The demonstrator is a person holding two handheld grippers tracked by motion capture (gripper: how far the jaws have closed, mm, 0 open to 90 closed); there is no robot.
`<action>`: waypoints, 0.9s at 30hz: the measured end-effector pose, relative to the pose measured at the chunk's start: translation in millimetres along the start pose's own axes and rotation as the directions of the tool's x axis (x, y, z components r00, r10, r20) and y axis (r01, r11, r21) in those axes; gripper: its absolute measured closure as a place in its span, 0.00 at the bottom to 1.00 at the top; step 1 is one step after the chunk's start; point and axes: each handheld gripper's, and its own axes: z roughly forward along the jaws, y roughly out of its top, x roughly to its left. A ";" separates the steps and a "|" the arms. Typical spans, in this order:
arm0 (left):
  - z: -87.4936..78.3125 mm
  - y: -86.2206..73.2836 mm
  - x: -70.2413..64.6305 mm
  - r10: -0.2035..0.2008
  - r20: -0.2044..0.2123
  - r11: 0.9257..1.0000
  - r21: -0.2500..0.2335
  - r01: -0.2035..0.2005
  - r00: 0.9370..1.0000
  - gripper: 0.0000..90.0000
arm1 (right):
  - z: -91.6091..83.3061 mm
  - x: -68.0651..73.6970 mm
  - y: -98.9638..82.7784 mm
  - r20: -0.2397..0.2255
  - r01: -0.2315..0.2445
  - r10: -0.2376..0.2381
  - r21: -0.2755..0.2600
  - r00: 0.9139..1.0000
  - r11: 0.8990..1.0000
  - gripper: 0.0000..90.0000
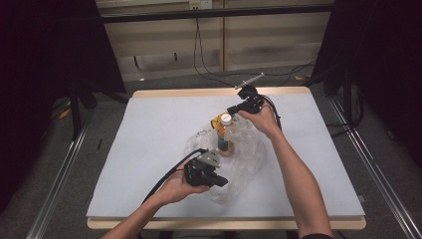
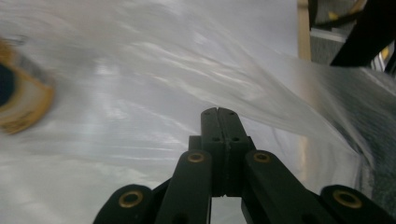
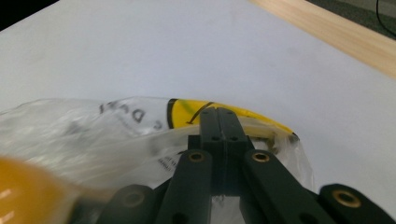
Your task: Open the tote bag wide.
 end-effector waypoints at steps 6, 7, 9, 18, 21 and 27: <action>-16.6 2.3 13.5 -0.023 -0.050 0.999 -0.040 0.021 0.999 1.00 | -31.9 16.1 -11.4 -0.031 0.032 -0.034 -0.050 0.999 0.998 1.00; -17.3 3.0 16.2 -0.027 -0.058 0.999 -0.043 0.025 0.998 1.00 | -35.1 18.7 -15.0 -0.041 0.036 -0.039 -0.055 0.998 0.998 1.00; -15.6 4.7 22.2 -0.037 -0.074 0.998 -0.047 0.034 0.997 1.00 | -38.3 24.4 -23.2 -0.045 0.042 -0.044 -0.058 0.998 0.997 1.00; 2.6 -9.1 59.4 -0.102 -0.184 0.994 0.008 0.105 0.978 1.00 | -36.1 41.0 -74.4 -0.060 0.065 -0.064 0.012 0.996 0.998 1.00; 6.0 -19.2 73.1 -0.125 -0.217 0.990 0.034 0.136 0.968 1.00 | -27.0 39.5 -94.1 -0.066 0.056 -0.053 0.048 0.996 0.997 1.00; 6.1 -41.2 88.8 -0.166 -0.251 0.983 0.038 0.181 0.954 1.00 | -13.8 35.7 -122.4 -0.053 0.059 -0.055 0.087 0.997 0.994 1.00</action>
